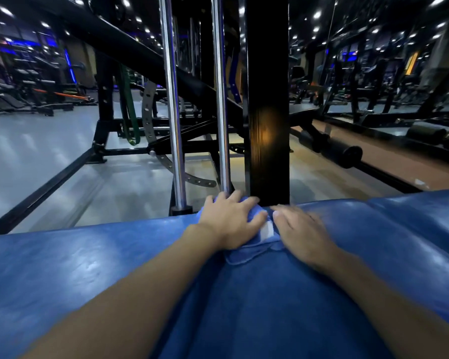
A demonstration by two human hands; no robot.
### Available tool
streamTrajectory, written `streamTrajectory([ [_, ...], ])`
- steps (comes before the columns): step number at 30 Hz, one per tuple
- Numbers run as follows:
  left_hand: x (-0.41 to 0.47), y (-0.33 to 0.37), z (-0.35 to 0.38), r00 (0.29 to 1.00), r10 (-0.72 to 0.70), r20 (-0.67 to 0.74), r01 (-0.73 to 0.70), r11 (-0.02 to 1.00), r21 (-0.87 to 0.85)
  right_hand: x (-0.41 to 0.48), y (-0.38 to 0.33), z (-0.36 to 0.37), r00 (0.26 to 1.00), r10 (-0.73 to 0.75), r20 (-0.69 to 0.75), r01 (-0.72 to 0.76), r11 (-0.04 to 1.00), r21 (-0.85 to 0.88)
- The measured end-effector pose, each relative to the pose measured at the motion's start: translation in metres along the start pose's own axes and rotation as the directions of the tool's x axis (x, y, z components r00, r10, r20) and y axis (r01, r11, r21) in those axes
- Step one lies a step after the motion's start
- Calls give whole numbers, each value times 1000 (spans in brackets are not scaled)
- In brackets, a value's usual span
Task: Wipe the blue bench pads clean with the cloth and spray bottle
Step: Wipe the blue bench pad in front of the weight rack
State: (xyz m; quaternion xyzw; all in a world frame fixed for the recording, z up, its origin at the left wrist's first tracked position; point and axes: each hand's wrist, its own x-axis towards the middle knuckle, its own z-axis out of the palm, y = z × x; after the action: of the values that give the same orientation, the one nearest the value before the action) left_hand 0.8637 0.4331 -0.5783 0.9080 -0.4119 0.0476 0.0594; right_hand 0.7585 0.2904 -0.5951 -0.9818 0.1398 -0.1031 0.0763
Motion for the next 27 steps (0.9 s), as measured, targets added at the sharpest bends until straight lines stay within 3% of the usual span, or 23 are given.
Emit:
streamTrajectory([
  [5, -20, -14, -4, 998, -33, -59, 36, 998, 60, -1, -3, 0, 998, 58, 7, -58, 996, 63],
  [10, -42, -34, -6, 974, -225, -37, 224, 974, -32, 2, -5, 6, 998, 36, 58, -36, 999, -6],
  [15, -11, -13, 0, 985, -162, -64, 157, 985, -75, 0, -8, 5, 998, 36, 51, -35, 999, -34],
  [21, -13, -22, -1, 980, -197, 17, 197, 978, -63, -1, -3, 3, 997, 31, 72, -30, 999, -18],
  [27, -46, -44, -5, 972, -230, -55, 230, 973, -9, 1, 0, -1, 994, 10, 107, -10, 1000, 1],
])
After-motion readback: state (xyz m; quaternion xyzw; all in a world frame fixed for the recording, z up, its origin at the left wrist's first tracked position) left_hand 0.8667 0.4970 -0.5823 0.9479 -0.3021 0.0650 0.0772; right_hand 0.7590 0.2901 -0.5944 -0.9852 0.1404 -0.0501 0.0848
